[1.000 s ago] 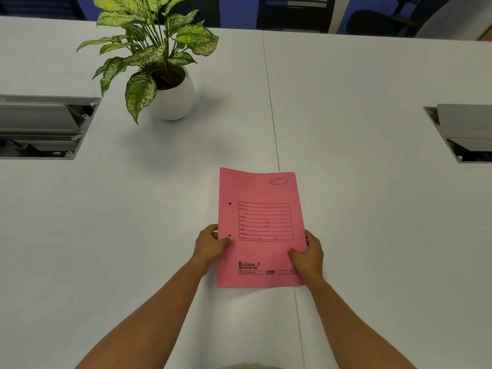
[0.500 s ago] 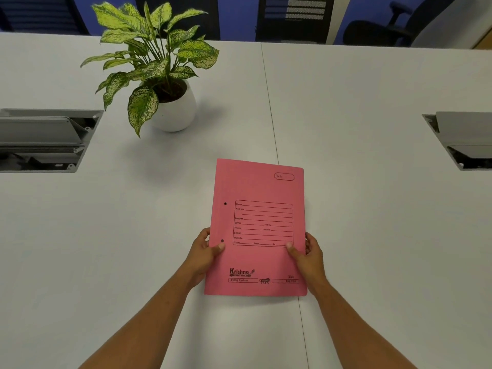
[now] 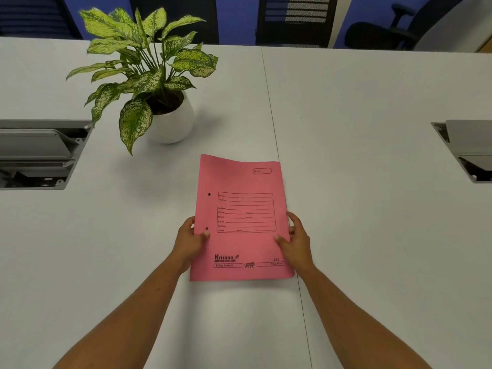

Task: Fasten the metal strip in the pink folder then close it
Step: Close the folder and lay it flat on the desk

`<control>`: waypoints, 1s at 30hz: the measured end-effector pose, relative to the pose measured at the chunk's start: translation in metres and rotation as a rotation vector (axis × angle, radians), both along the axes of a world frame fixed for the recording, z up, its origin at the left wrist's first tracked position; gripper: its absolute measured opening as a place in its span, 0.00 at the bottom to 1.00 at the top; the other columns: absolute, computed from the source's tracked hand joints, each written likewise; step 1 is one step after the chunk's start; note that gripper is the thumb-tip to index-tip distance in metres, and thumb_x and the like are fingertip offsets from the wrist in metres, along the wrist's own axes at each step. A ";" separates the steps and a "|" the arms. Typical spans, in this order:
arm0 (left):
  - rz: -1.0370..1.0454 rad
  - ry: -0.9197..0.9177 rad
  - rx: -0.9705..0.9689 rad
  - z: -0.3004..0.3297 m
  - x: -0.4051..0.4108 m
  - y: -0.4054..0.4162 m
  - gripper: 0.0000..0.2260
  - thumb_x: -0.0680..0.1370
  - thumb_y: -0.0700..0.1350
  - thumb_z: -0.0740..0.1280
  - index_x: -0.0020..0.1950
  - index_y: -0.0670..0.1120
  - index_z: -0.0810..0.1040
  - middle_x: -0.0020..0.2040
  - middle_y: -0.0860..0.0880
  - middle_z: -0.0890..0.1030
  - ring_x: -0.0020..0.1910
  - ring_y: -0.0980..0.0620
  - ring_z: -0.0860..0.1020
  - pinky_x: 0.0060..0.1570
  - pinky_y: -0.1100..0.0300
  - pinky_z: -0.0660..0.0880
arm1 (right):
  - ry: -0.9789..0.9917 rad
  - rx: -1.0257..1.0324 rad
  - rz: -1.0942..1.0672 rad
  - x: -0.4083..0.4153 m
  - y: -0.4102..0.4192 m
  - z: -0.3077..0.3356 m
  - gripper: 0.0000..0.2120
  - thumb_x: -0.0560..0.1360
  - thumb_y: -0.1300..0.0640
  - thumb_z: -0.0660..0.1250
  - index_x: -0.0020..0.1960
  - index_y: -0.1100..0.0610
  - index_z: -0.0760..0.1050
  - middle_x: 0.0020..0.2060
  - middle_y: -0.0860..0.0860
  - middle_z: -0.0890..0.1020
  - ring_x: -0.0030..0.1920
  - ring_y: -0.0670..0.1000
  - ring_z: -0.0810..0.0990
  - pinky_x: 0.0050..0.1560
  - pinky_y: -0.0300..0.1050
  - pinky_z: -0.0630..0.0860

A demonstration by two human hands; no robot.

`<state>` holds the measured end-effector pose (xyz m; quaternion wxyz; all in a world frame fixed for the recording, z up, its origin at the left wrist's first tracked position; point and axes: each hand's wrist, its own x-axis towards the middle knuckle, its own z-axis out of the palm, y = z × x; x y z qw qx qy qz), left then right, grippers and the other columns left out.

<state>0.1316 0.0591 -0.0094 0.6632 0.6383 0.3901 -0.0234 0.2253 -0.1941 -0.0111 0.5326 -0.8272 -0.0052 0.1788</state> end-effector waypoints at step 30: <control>-0.368 0.310 0.881 -0.033 0.090 0.048 0.17 0.75 0.52 0.66 0.62 0.48 0.73 0.68 0.39 0.70 0.62 0.36 0.72 0.57 0.42 0.75 | -0.277 -0.664 0.283 0.097 0.064 -0.040 0.17 0.80 0.53 0.60 0.67 0.55 0.66 0.56 0.56 0.73 0.52 0.54 0.76 0.48 0.47 0.79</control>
